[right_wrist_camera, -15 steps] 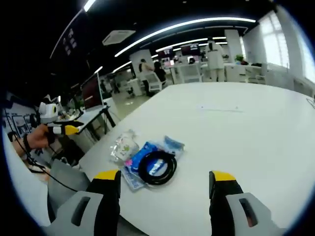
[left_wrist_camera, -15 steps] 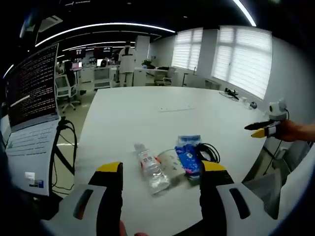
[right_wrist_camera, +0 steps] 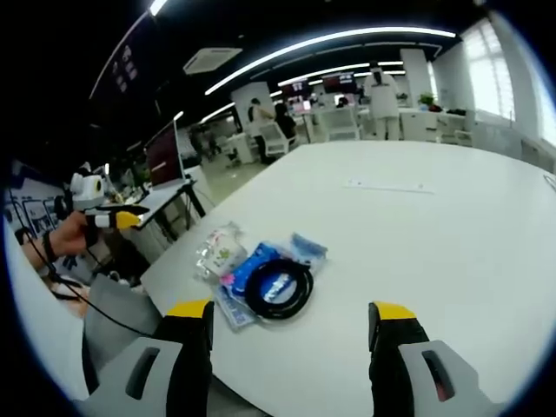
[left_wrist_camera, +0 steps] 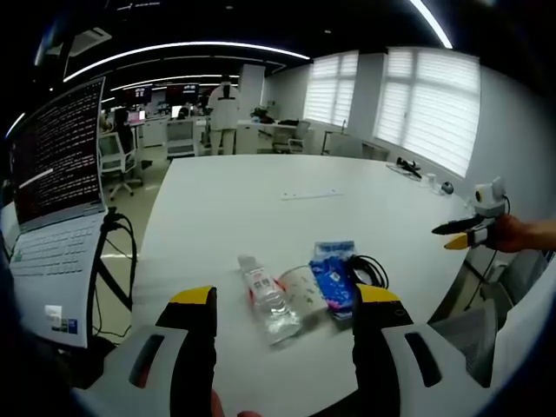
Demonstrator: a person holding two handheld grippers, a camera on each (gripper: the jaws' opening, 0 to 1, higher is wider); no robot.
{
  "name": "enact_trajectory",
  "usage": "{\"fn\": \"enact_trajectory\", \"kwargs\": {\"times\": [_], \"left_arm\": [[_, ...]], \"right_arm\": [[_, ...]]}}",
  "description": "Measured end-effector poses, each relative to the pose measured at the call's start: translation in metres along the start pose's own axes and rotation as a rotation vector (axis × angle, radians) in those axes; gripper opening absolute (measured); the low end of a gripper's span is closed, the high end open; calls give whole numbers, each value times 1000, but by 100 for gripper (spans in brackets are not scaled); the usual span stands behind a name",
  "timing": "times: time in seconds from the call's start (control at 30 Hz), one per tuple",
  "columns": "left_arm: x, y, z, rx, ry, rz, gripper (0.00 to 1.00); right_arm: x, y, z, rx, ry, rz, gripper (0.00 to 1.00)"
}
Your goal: Arrange the tabletop items into an orderly group along one side of the table until the central work area is clear of visible clutter.
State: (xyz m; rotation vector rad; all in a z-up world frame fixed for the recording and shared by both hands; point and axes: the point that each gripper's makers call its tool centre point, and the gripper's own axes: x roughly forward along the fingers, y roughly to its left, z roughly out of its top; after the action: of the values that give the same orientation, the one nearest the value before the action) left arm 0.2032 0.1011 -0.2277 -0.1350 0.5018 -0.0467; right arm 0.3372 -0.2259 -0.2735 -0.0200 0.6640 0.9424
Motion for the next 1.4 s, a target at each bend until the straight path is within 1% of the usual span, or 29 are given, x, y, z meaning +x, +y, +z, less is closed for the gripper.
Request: {"fn": "enact_trajectory", "kwargs": {"times": [0.13,0.4,0.67,0.93,1.0,1.2,1.4], "left_arm": [[0,1,-1,-5,-2,1,63],[-3,0,0,-4,-3,5,63],[-6,1,0,-9,-6,11,63],[-6,2,-1,-13,-7,9,63],[-6,1,-2,-15,-5,8,63],[-5,1,-5,-22,-4,9,63],[-5,3,-7,-23,-4,7,63]], "right_arm": [[-2,5,1,0,5,1,74],[2,5,-1,-4,8,7,74],[2,13,0,-6,9,14,74],[3,11,-2,-6,14,15,74],[2,13,-2,-6,14,15,74],[2,11,-7,-2,19,11,74],[0,13,-6,1,14,10,74]]}}
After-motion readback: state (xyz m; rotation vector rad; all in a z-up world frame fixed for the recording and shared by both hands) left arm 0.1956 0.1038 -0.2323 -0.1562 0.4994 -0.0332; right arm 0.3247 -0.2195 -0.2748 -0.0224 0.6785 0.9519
